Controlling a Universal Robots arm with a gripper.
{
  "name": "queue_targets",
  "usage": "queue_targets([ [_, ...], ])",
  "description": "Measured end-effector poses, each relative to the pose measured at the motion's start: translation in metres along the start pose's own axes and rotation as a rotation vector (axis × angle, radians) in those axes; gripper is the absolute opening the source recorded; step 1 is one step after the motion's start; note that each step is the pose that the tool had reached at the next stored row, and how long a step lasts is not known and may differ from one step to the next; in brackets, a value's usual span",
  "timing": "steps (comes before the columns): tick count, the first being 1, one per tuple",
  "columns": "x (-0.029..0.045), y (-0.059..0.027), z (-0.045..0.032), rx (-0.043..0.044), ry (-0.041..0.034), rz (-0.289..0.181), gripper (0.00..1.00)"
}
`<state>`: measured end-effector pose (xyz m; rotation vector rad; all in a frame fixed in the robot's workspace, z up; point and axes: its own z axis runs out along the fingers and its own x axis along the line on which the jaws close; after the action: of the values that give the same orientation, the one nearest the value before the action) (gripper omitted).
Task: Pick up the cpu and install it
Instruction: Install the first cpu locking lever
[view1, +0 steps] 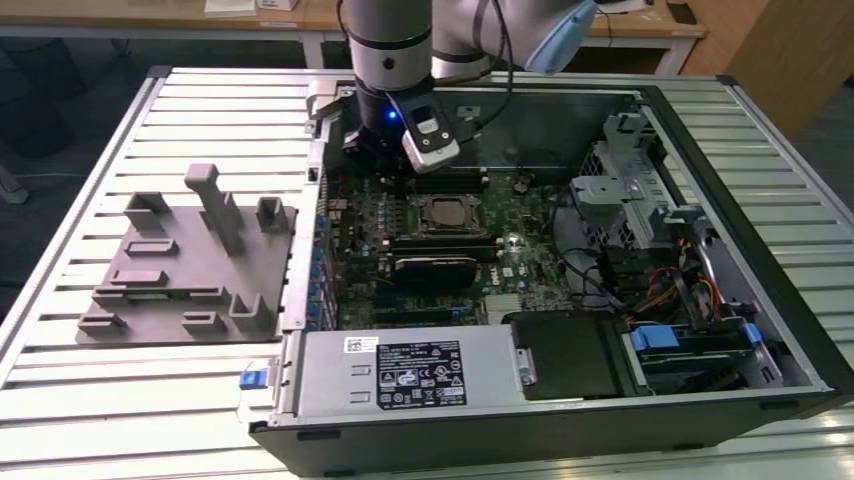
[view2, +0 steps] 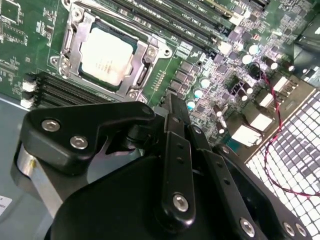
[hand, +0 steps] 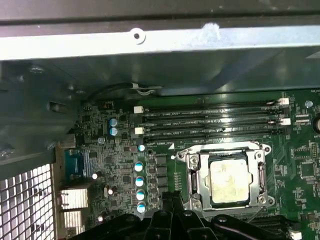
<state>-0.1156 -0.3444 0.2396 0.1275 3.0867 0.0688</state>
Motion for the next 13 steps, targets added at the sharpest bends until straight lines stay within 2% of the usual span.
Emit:
queue_targets([
  [4, 0.0026, -0.0002, -0.0001, -0.0194, 0.0016, 0.001, 0.11],
  [5, 0.0034, -0.0003, -0.0002, -0.0262, 0.0021, 0.001, 0.11],
  [6, 0.0039, -0.0004, -0.0001, -0.0367, 0.0028, 0.002, 0.11],
  [8, 0.0079, -0.0008, -0.0004, -0.1115, 0.0091, 0.006, 0.11],
  [10, 0.0089, -0.0010, -0.0004, -0.1374, 0.0111, 0.007, 0.11],
  [11, 0.0094, -0.0010, -0.0005, -0.1468, 0.0119, 0.008, 0.11],
  [13, 0.0101, -0.0011, -0.0006, -0.1559, 0.0127, 0.008, 0.11],
])
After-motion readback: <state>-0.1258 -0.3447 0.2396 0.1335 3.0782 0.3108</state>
